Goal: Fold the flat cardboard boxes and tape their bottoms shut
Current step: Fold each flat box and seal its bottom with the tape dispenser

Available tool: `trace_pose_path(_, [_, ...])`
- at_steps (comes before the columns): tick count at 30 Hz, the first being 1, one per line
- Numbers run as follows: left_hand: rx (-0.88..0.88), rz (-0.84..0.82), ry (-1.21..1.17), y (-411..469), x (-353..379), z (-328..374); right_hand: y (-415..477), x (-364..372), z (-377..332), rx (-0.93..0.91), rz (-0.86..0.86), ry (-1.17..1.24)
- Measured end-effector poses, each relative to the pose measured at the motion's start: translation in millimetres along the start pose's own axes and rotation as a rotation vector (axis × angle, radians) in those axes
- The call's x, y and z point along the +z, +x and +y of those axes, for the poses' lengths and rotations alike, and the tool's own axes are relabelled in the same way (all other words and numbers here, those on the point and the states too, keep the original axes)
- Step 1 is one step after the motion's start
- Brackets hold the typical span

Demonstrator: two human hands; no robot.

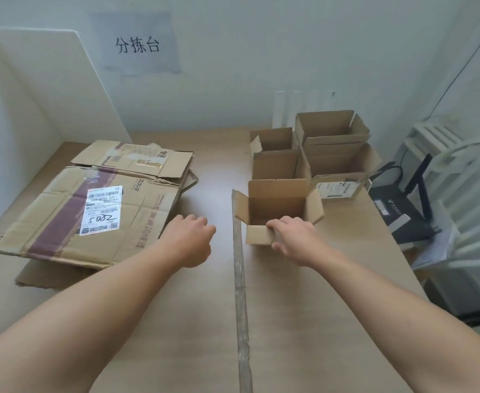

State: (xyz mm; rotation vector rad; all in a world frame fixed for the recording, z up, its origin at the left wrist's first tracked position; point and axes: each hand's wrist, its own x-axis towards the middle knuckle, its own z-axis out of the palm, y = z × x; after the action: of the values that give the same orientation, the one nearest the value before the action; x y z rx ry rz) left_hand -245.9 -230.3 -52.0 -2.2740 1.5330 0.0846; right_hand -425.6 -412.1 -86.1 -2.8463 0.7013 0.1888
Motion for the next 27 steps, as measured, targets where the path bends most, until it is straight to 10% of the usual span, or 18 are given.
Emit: trace_pose_path(27, [-0.047, -0.011, -0.241, 93.3, 7.1, -13.5, 138.4, -13.5, 71.1, -0.006, 0.013, -0.082])
